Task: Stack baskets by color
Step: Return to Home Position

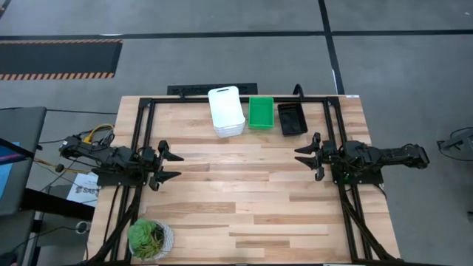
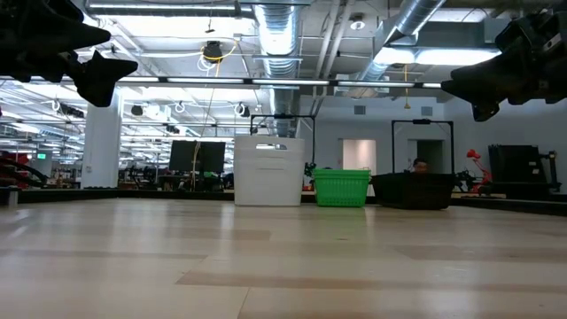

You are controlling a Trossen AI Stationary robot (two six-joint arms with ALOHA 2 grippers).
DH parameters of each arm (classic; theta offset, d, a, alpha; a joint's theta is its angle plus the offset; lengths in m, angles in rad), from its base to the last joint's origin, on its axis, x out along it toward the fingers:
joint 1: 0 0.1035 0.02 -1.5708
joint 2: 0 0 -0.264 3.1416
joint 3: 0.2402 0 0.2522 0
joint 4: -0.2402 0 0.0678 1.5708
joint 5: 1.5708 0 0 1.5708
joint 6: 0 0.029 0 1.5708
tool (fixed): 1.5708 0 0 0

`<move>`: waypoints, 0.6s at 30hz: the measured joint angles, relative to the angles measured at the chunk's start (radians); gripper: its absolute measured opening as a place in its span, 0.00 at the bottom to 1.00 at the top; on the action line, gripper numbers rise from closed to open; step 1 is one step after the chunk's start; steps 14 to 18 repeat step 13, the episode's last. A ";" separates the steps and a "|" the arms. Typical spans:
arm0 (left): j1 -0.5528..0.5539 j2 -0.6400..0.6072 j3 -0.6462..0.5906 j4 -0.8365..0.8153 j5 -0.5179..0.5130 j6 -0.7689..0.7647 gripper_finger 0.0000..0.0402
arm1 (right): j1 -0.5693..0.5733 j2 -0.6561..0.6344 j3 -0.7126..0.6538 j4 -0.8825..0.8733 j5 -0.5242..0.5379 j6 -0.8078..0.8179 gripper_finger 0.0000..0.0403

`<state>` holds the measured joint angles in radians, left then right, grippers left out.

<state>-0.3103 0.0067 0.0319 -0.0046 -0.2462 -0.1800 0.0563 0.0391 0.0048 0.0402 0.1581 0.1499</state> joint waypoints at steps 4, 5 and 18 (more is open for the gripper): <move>0.000 0.000 0.000 0.000 0.000 0.000 0.64 | 0.000 0.000 0.000 0.000 0.000 0.000 0.39; 0.000 0.000 0.000 0.000 0.000 0.000 0.64 | 0.000 0.000 0.000 0.000 0.000 0.000 0.39; 0.000 0.000 0.000 0.000 0.000 0.000 0.64 | 0.000 0.000 0.000 0.000 0.000 0.000 0.40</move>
